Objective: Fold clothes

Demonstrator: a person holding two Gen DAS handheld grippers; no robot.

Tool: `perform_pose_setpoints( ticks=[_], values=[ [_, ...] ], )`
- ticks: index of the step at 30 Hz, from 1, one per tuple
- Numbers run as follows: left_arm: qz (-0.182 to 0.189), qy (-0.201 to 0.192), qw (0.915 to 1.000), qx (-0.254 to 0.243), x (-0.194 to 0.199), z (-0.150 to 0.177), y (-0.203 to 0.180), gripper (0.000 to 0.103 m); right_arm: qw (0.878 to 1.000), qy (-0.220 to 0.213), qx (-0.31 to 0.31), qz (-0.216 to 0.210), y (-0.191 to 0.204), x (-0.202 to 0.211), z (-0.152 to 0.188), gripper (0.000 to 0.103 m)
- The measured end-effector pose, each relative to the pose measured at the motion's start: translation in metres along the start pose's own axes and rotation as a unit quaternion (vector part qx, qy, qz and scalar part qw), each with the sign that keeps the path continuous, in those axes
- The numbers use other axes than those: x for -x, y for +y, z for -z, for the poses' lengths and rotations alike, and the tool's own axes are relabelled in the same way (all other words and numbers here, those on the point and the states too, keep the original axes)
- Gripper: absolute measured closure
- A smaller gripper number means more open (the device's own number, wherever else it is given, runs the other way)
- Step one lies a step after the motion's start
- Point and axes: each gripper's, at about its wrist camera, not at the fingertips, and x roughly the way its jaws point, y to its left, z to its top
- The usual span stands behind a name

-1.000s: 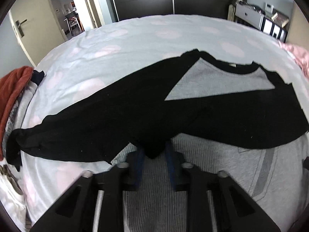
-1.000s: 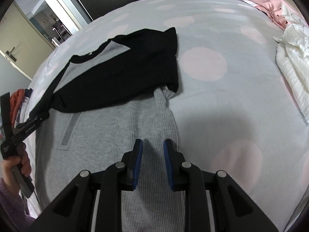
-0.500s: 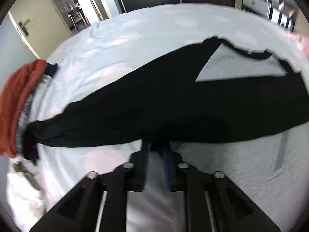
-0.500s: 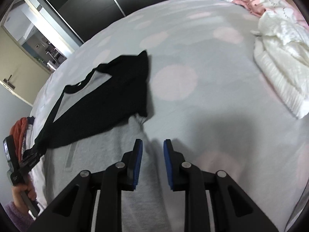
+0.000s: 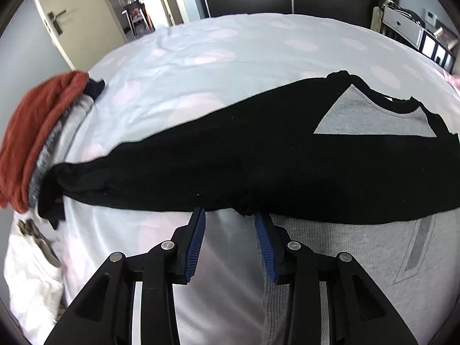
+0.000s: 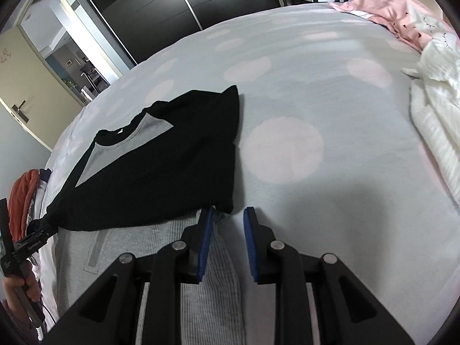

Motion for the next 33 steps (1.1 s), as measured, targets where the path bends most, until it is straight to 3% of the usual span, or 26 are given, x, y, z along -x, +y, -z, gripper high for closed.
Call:
perform_pose_setpoints(
  ticks=[5,10,18,20,22,24,29,31,33],
  values=[
    [-0.010,-0.003,0.9999,-0.013,-0.009,0.001,-0.004,0.060,1.000,0.006,-0.026,0.002,-0.010,-0.003,-0.002,0.095],
    [-0.012,-0.004,0.9998,-0.017,-0.011,0.004,-0.001,0.054,0.997,0.030,-0.075,0.010,-0.023,0.003,-0.001,0.096],
    [0.026,-0.017,0.9993,0.020,0.000,0.003,0.015,0.050,0.995,0.029,-0.091,0.017,-0.026,0.009,0.003,0.095],
    [0.044,-0.034,0.9979,0.034,0.010,0.000,0.022,0.050,0.995,0.021,-0.090,0.027,-0.024,0.012,0.003,0.094],
    [0.041,-0.051,0.9958,0.064,0.015,-0.002,0.037,0.050,0.994,-0.001,-0.084,0.074,-0.023,0.018,0.004,0.094],
    [0.031,-0.066,0.9925,0.098,0.018,-0.003,0.055,0.050,0.990,-0.025,-0.082,0.110,-0.025,0.023,0.003,0.093],
    [0.005,-0.105,0.9776,0.182,0.025,-0.005,0.098,0.050,0.986,-0.053,-0.100,0.121,-0.032,0.027,0.006,0.089],
    [-0.025,-0.106,0.9688,0.223,0.023,-0.005,0.123,0.050,0.986,-0.054,-0.103,0.122,-0.032,0.026,0.007,0.089],
    [-0.079,-0.107,0.9566,0.259,0.023,-0.002,0.149,0.050,0.986,-0.051,-0.105,0.119,-0.031,0.022,0.007,0.089]
  ],
)
